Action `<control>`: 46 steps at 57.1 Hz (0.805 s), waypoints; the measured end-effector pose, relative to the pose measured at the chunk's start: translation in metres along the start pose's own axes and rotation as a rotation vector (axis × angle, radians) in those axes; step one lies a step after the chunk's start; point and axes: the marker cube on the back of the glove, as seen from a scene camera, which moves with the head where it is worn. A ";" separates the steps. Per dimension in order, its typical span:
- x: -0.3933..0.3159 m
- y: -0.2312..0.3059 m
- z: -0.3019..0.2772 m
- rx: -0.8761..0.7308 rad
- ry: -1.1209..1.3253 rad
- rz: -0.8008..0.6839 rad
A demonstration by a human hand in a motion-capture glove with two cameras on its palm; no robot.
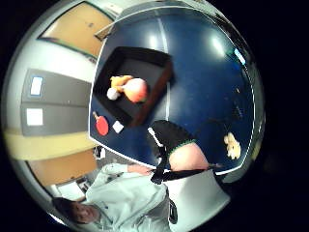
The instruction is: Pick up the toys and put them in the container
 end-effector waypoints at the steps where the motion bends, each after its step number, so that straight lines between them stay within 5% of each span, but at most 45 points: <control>1: 0.013 0.004 0.006 -0.015 0.013 0.059; 9: 0.121 0.048 0.068 -0.239 -0.055 0.211; 19: 0.207 0.106 0.163 -0.332 -0.067 0.349; 30: 0.246 0.153 0.248 -0.433 -0.130 0.509; 46: 0.258 0.166 0.299 -0.348 -0.080 0.574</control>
